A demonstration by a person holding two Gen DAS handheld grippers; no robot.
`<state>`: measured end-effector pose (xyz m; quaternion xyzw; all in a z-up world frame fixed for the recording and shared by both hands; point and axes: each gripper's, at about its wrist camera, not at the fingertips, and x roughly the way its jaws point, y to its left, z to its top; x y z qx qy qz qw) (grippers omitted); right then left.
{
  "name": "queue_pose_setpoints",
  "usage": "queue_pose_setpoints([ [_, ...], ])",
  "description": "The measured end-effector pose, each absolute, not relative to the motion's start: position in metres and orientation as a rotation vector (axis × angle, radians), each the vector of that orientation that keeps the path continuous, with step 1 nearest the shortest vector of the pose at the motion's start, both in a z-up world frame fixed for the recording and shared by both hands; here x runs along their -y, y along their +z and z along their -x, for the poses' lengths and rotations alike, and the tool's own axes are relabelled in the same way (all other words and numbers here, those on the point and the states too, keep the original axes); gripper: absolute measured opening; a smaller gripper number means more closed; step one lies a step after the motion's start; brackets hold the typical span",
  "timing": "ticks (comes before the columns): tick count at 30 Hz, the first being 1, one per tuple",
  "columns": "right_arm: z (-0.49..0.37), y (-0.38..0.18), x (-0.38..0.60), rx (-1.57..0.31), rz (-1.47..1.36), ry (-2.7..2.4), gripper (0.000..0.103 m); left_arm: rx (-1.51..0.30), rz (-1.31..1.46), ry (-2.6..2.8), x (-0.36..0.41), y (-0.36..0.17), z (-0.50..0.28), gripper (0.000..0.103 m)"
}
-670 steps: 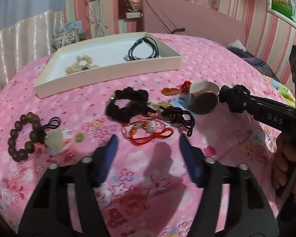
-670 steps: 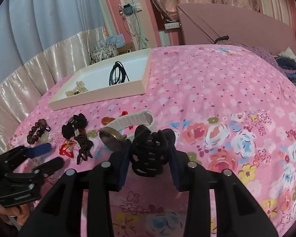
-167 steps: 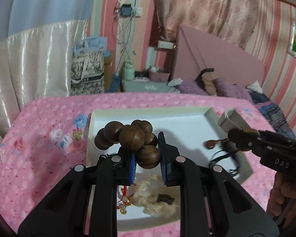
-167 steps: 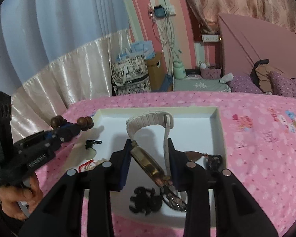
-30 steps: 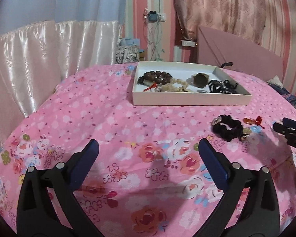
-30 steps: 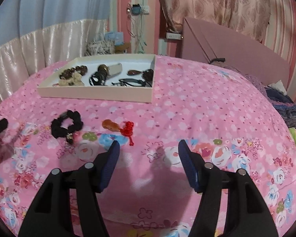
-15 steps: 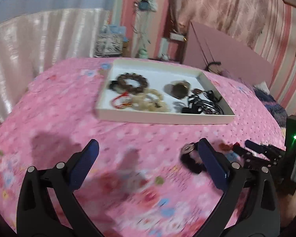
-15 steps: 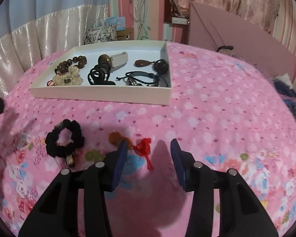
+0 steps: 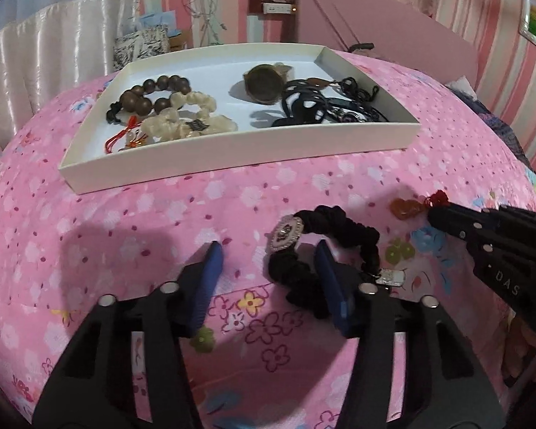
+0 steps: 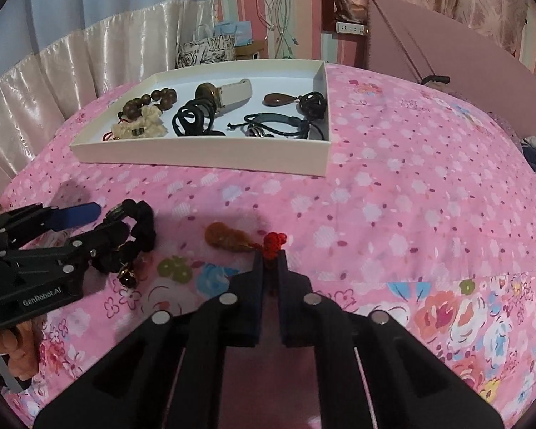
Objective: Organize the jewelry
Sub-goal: 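Grasp the red bead charm with the right gripper while the left gripper grasps the black scrunchie, then carry the black scrunchie and red charm over the white tray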
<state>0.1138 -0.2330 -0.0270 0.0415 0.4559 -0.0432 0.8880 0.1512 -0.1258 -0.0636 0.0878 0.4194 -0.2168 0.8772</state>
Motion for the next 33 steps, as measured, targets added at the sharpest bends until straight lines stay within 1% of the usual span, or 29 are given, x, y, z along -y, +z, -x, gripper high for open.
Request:
queue_pose_setpoints([
  [1, -0.114, -0.026, 0.234, -0.945, -0.087, -0.090, 0.006, -0.874, -0.183, -0.462, 0.129, -0.064, -0.150, 0.038],
  [2, -0.114, -0.026, 0.235, -0.944, -0.090, -0.092, 0.006, -0.873, -0.164, -0.496, 0.131, -0.064, -0.148, 0.023],
  [3, -0.115, -0.026, 0.235, -0.942, -0.093, -0.093, 0.006, -0.880, -0.143, -0.522, 0.132, -0.063, -0.147, 0.014],
  [4, -0.114, -0.026, 0.234, -0.938, -0.090, -0.094, 0.005, -0.883, -0.130, -0.523, 0.136, -0.064, -0.147, 0.014],
  [6, -0.114, -0.025, 0.233, -0.932, -0.086, -0.094, 0.005, -0.879, -0.132, -0.531, 0.138, -0.065, -0.149, 0.010],
  [13, -0.110, -0.025, 0.245, -0.918, -0.183, -0.072, 0.005, -0.865, -0.055, -0.549, 0.128, -0.060, -0.153, 0.008],
  [19, -0.104, -0.017, 0.248, -0.888, -0.247, -0.034, 0.005, -0.763, -0.061, -0.491, 0.098, -0.021, -0.153, 0.008],
  [27, -0.117, 0.042, 0.241, -0.768, -0.172, -0.029, 0.005, -0.640, -0.050, -0.422, 0.051, 0.035, -0.177, 0.008],
  [33, -0.144, 0.075, 0.240, -0.680, -0.176, -0.012, 0.005, -0.592, 0.002, -0.415, 0.032, 0.059, -0.202, 0.008],
])
